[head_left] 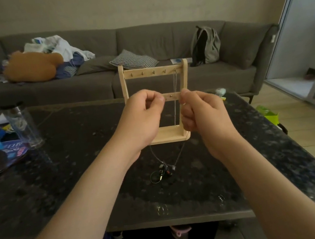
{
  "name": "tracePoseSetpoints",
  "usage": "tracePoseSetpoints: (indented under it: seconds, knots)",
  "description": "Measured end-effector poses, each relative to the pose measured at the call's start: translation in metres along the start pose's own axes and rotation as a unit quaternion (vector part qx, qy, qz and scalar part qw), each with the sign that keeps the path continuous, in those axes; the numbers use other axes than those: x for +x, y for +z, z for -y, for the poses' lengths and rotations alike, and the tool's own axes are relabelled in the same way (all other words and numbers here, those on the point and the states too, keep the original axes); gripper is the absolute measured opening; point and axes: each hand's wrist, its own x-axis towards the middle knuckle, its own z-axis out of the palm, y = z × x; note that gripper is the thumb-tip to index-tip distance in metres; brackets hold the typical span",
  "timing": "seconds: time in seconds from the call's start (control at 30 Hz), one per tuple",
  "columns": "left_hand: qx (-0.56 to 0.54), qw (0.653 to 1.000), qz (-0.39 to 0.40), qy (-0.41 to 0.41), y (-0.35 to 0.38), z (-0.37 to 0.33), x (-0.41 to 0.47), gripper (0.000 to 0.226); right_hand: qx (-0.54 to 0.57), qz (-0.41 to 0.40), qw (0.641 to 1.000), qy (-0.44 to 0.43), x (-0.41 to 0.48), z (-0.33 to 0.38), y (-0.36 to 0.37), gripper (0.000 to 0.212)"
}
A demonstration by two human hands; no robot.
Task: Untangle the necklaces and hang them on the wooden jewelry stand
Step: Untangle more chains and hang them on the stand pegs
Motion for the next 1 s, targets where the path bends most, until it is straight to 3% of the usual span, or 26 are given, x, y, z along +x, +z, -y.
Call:
tracePoseSetpoints:
  seconds: [0.3, 0.47, 0.87, 1.0]
  knots:
    - [0.037, 0.991, -0.123, 0.041, 0.008, 0.011, 0.087, 0.014, -0.087, -0.067, 0.991, -0.078, 0.082, -0.011, 0.017, 0.014]
    - [0.101, 0.965, -0.213, 0.112, 0.012, 0.028, 0.127, 0.009, -0.186, -0.182, 0.955, -0.143, 0.132, -0.022, 0.026, 0.014]
    - [0.25, 0.896, -0.297, 0.216, 0.02, 0.045, 0.159, 0.006, -0.32, -0.252, 0.883, -0.232, 0.169, -0.041, 0.021, 0.016]
    - [0.259, 0.901, -0.285, 0.2, 0.026, 0.049, 0.155, 0.005, -0.35, -0.25, 0.869, -0.246, 0.169, -0.051, 0.021, 0.016]
